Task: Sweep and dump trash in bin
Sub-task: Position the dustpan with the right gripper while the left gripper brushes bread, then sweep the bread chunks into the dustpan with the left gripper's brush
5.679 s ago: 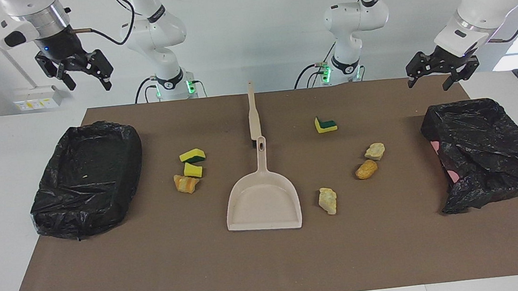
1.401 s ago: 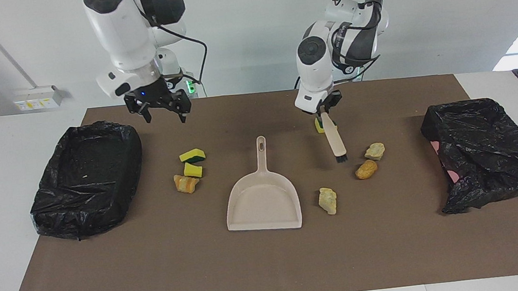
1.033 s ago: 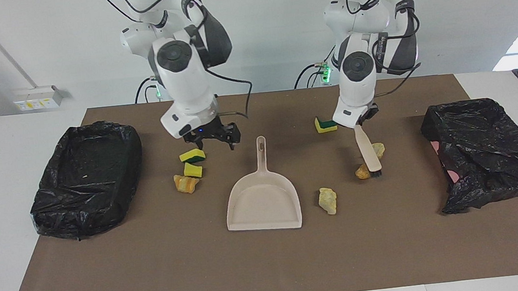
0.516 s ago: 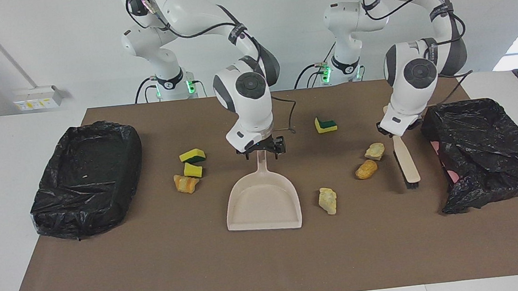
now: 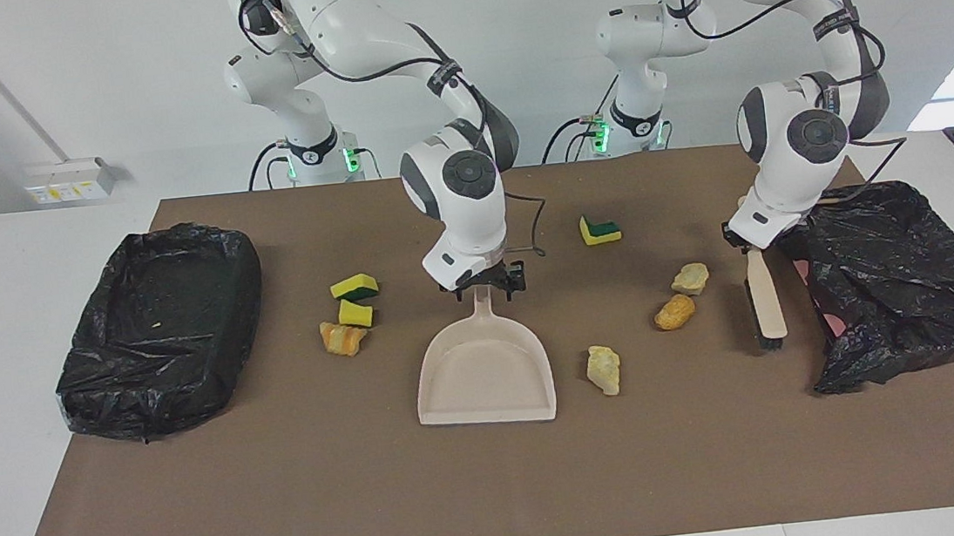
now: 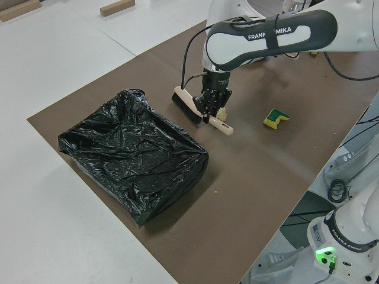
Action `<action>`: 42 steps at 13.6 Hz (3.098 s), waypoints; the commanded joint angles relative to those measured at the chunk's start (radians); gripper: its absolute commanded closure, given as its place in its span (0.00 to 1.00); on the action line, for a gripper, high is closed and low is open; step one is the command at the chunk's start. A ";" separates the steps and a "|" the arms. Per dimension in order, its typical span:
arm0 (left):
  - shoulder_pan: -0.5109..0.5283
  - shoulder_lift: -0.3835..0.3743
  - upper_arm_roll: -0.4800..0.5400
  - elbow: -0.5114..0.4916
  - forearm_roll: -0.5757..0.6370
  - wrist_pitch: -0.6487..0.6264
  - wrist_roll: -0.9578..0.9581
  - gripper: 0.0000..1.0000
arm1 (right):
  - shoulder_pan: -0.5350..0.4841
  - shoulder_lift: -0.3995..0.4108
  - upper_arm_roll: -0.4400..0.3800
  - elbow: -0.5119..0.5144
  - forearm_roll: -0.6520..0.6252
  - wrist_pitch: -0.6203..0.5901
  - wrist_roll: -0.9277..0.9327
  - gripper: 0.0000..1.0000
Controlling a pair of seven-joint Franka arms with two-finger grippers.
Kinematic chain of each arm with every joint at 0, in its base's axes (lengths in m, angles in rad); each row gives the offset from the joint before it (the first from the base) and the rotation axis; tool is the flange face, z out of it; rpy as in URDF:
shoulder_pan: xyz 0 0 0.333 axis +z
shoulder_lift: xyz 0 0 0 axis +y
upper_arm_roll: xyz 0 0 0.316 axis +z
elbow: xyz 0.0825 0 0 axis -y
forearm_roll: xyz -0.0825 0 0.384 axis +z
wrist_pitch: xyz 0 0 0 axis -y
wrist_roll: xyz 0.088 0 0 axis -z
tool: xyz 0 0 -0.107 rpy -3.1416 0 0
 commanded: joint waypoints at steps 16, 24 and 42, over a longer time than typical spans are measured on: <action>-0.240 0.023 0.011 0.107 -0.159 -0.063 0.191 1.00 | -0.077 -0.156 0.002 -0.183 -0.070 -0.098 -1.561 1.00; -0.215 0.247 0.011 0.325 -0.150 0.061 0.246 1.00 | 0.010 -0.243 0.002 -0.341 -0.155 -0.033 -1.537 1.00; -0.323 0.145 0.014 0.313 -0.111 -0.231 0.607 1.00 | 0.021 -0.255 0.003 -0.353 -0.155 -0.047 -1.416 1.00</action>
